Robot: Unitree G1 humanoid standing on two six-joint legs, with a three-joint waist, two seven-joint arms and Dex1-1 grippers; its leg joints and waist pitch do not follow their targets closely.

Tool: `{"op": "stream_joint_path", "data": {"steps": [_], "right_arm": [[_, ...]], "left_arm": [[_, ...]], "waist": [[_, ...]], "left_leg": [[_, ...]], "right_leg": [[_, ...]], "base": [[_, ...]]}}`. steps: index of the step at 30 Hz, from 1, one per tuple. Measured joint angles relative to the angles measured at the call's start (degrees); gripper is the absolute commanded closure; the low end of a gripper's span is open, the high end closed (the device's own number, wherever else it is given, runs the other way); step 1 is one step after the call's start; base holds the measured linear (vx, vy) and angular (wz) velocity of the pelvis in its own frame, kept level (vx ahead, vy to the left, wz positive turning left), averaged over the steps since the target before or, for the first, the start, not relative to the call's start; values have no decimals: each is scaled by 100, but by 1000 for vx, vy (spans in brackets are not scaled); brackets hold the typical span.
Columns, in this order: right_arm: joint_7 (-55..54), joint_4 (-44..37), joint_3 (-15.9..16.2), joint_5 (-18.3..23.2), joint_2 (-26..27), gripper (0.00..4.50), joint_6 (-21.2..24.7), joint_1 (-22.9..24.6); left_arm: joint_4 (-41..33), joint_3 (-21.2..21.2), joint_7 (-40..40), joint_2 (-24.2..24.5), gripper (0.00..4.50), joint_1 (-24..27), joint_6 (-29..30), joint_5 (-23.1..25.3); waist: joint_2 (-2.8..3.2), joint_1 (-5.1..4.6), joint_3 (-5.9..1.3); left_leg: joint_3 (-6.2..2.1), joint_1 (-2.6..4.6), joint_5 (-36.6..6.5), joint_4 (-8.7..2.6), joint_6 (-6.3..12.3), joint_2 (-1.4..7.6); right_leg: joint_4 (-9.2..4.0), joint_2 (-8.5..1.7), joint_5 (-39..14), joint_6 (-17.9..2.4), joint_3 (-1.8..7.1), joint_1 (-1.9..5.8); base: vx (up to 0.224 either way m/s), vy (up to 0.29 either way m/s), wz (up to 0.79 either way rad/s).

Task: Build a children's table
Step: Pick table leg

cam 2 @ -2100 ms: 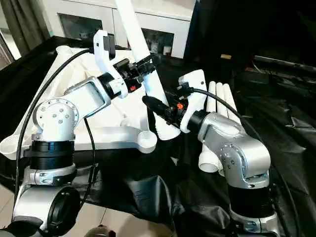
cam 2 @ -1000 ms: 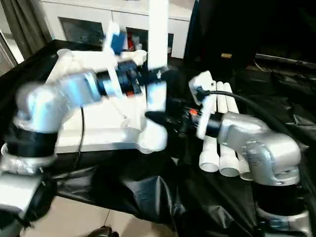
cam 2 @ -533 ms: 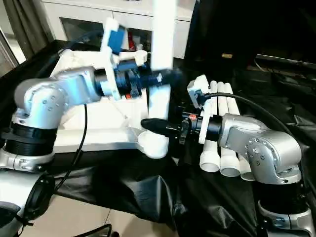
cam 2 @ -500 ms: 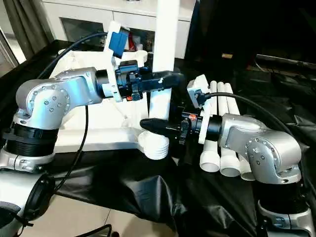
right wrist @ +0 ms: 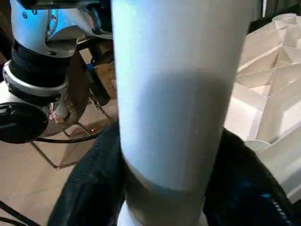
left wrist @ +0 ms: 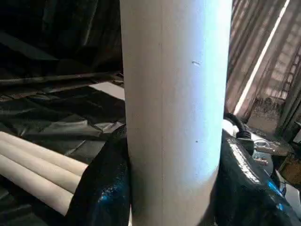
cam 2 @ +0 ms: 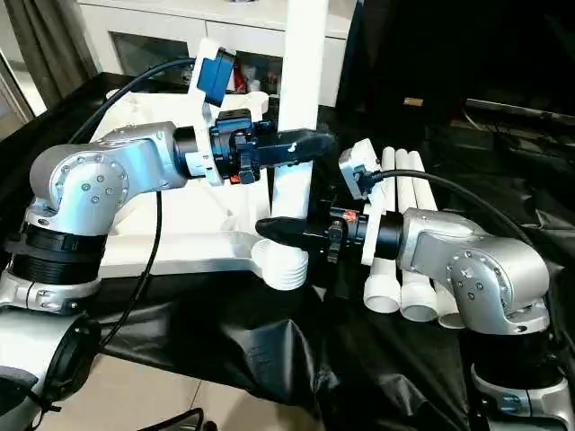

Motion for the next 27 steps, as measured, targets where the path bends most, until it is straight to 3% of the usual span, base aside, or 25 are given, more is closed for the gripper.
{"op": "stream_joint_path", "data": {"steps": [2,3,10,19,20,23,27], "right_arm": [[-5,0,8,-9,0,234,-2,0],[-6,0,12,-11,0,196,-5,0],[-17,0,164,-91,-53,142,-35,9],[-17,0,164,-91,-54,142,-35,9],[-17,0,164,-87,-54,170,-35,9],[-10,0,164,-83,-54,180,-35,9],[-6,0,165,-69,-52,226,-33,9]], "left_arm": [[18,0,-13,0,264,-3,-2,5],[20,0,-19,0,264,-3,-3,10],[61,0,-111,-4,264,-15,-30,39],[67,0,-225,1,264,-18,-35,42],[67,-1,-242,1,264,-18,-35,42],[67,-1,-245,1,264,-18,-39,49],[67,-1,-245,0,264,-18,-79,94]], "waist": [[0,1,0],[1,1,0],[3,2,-1],[3,2,-1],[3,2,-1],[3,2,-1],[3,1,-1]], "left_leg": [[0,0,0,0,0,0],[0,0,0,0,0,0],[0,0,0,0,0,0],[0,0,0,0,0,0],[0,0,0,0,0,0],[0,0,0,1,0,0],[0,0,0,1,0,0]], "right_leg": [[0,0,0,0,0,0],[0,0,0,0,0,0],[0,0,0,0,0,0],[0,0,1,-1,0,0],[0,0,1,-1,0,0],[0,0,1,-1,0,0],[0,0,1,-1,1,0]], "base": [[0,0,0],[0,0,0],[0,0,0],[0,0,0],[0,0,0],[0,0,0],[0,0,0]]}}
